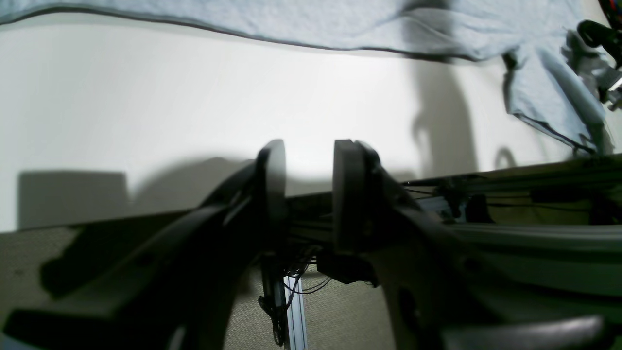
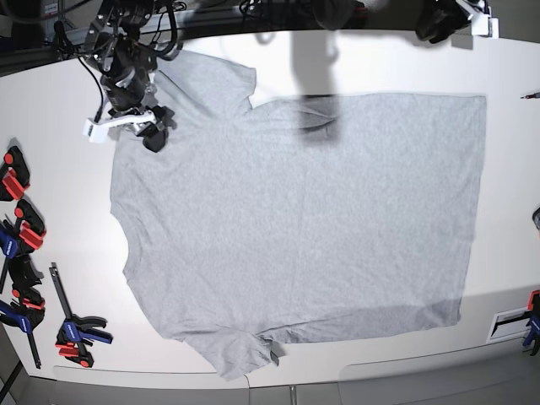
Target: Fold the T-shirt properly
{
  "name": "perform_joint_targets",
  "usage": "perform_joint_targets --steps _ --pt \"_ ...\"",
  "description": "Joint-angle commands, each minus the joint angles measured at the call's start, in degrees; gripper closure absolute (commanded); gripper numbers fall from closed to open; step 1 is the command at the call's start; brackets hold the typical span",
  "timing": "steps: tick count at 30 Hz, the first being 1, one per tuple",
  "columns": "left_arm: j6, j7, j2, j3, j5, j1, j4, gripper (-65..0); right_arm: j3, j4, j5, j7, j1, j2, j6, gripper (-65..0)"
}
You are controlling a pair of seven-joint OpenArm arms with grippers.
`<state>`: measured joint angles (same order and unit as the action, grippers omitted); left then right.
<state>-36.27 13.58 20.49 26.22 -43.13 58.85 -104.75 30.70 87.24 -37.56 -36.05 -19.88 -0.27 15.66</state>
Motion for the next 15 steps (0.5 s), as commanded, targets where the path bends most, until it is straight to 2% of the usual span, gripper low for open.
perform_joint_targets --steps 1,7,8,10,12,15 --pt "-0.7 -1.2 0.4 0.4 -0.9 0.9 -0.7 -15.7 0.7 -0.6 3.9 -3.3 -1.1 0.3 -3.3 -26.9" --pt "-0.7 -1.2 0.4 0.4 -0.9 0.8 -0.7 -15.7 1.0 -0.6 3.9 -3.1 -1.1 0.3 -3.2 -25.3" --pt "-0.7 -1.2 0.4 0.4 -0.9 0.7 -0.7 -15.7 1.0 -0.6 4.0 -3.1 -1.1 0.3 -3.0 -20.1" --pt "-0.6 -1.1 0.4 0.4 -0.9 0.3 -0.7 -15.8 1.0 -0.6 4.0 -3.1 -1.1 0.3 -1.7 0.0" --pt "1.6 -0.5 0.4 0.4 -0.9 -0.5 -0.7 -15.8 1.0 -0.6 4.0 -3.4 -1.1 0.2 0.2 0.0" --pt "6.9 4.7 0.8 0.5 -0.9 -3.4 -0.7 -15.8 1.0 -0.6 4.0 -3.4 -1.1 0.3 0.2 0.0"
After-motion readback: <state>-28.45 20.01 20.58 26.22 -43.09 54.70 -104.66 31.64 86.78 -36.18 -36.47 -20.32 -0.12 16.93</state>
